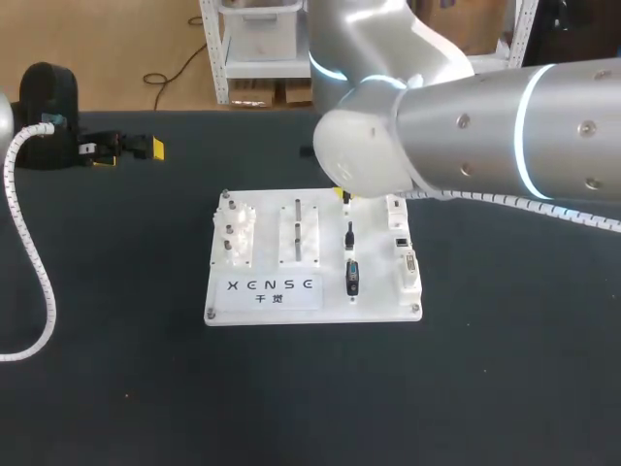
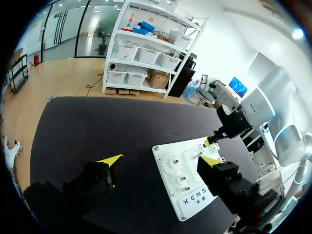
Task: Insert the USB connector, Ethernet cable, and multi-pin plug into their matching sockets one by one.
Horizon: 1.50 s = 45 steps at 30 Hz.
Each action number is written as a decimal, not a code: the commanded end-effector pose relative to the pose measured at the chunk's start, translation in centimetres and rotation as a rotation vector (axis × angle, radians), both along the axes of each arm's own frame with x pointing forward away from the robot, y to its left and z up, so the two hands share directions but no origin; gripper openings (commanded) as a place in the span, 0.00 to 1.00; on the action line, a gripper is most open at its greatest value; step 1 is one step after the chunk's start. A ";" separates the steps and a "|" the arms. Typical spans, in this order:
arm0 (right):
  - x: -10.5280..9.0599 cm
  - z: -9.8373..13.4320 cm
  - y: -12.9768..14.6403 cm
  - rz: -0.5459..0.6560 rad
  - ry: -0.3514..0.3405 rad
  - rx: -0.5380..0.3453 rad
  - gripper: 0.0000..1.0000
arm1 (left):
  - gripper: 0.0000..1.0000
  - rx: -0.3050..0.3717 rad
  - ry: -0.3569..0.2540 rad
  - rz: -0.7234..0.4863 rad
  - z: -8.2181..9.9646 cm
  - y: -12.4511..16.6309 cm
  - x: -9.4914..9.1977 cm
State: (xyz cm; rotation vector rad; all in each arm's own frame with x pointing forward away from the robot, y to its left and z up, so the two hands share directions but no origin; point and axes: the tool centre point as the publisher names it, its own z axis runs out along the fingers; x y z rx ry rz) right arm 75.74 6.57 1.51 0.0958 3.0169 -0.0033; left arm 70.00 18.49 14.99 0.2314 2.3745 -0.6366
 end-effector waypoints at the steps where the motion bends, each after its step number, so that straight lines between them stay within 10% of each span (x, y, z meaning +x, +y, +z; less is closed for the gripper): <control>1: -0.5 0.4 -0.5 0.003 -0.023 0.003 0.00 | 1.00 0.000 0.000 0.000 0.0 0.0 0.0; 20: -1.1 4.0 -4.1 0.014 -0.099 0.038 0.00 | 1.00 0.000 0.000 0.000 0.0 0.0 0.0; 45: -2.1 1.5 -7.8 -0.016 -0.085 -0.014 0.00 | 1.00 0.000 0.000 0.000 0.0 0.0 0.0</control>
